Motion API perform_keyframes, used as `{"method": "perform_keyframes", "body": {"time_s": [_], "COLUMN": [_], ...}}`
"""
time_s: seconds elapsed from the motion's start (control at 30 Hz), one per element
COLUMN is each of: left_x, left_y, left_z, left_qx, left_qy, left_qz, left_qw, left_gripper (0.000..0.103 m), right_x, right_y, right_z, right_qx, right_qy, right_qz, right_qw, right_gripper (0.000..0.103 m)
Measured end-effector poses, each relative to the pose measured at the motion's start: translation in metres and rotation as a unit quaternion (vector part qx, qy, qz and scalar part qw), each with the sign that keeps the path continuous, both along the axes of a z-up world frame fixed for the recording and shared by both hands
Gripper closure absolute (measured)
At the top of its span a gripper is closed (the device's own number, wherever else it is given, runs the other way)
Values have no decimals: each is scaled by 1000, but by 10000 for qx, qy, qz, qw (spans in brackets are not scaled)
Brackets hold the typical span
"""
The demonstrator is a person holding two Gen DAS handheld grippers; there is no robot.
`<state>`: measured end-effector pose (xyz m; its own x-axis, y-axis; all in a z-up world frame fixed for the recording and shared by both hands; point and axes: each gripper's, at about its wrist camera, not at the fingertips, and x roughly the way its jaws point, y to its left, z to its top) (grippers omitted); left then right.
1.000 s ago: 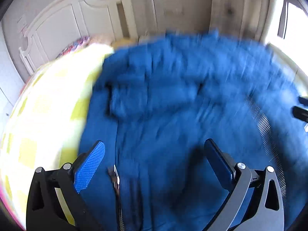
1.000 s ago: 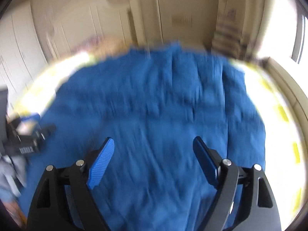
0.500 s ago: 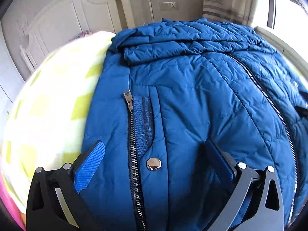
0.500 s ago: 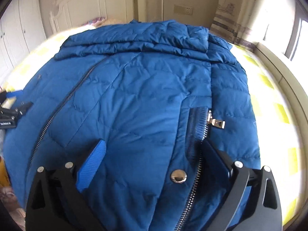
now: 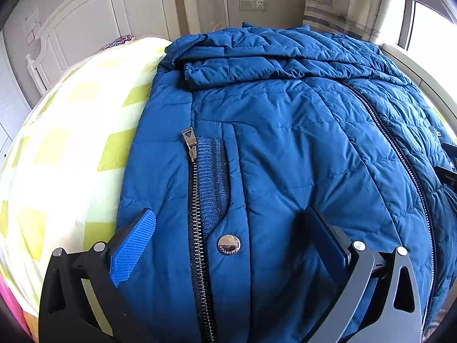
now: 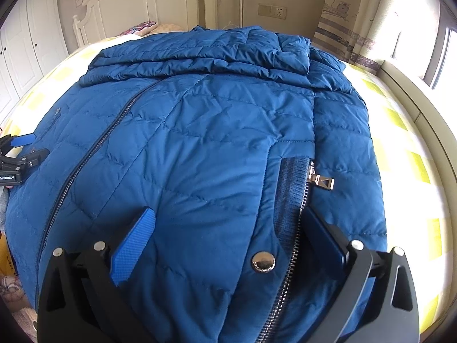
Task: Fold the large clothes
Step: 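Grasp the jacket hem with both grippers and lift it toward the collar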
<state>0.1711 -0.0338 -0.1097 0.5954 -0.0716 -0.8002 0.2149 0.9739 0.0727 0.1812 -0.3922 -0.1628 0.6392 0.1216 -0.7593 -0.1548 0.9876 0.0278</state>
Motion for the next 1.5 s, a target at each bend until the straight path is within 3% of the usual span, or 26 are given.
{"method": "perform_keyframes", "body": {"time_s": [0.1,0.2,0.3,0.37,0.43,0.57,0.67,0.8,0.87,0.93,1.0,1.17,1.3,1.33,1.4,1.43,1.47,1.5], "left_x": [-12,-46,-73,-78,-80,-81,-86,-94,-96,-96,-96,-96,-109,-116,-123,-123,-121,-120], "left_y": [0,-11,-39,-48,-44,-41,-38,-30,-26,-25,-25,-25,-27,-30,-41,-40,-34,-31], "left_z": [8,24,14,-4,-7,-5,-6,-5,-6,-7,-7,-7,4,5,-6,-9,-9,-8], "left_qx": [-47,-398,-108,178,17,114,137,200,112,93,117,132,-8,-35,311,312,137,71], "left_qy": [13,-321,-314,-376,-524,-462,-478,-474,-480,-495,-492,-484,-612,-670,-637,-674,-627,-558], "left_qz": [152,-376,-985,-984,-948,-1005,-959,-890,-860,-865,-865,-855,-832,-977,-1127,-1137,-1127,-1116], "left_qw": [9999,9980,9946,9943,9941,9938,9941,9947,9951,9950,9950,9951,9947,9929,9911,9907,9915,9922], "left_gripper": [5,5,5,4,4,4,4,4,4,4,4,4,5,5,4,4,4,4], "right_x": [-9,-40,-65,-72,-78,-81,-90,-102,-99,-89,-91,-95,-110,-114,-117,-116,-118,-116], "right_y": [1,24,57,70,69,64,59,27,13,1,-7,1,33,47,69,78,77,75], "right_z": [7,21,16,2,-5,0,4,22,19,-3,-10,1,17,15,5,-6,-8,-8], "right_qx": [140,273,-86,-155,-101,-114,-76,9,-103,-289,120,-170,-165,-75,-177,-370,-284,-200], "right_qy": [-32,-400,-389,-232,-426,-328,-410,-833,-709,-304,-416,-429,-858,-871,-727,-601,-756,-634], "right_qz": [-197,254,778,933,886,889,786,168,-41,-273,-313,-445,75,387,884,957,892,895], "right_qw": [9997,9985,9962,9952,9951,9954,9960,9964,9974,9987,9986,9979,9961,9954,9933,9929,9927,9938], "right_gripper": [3,4,4,2,2,3,4,4,4,2,2,6,7,7,7,4,3,3]}}
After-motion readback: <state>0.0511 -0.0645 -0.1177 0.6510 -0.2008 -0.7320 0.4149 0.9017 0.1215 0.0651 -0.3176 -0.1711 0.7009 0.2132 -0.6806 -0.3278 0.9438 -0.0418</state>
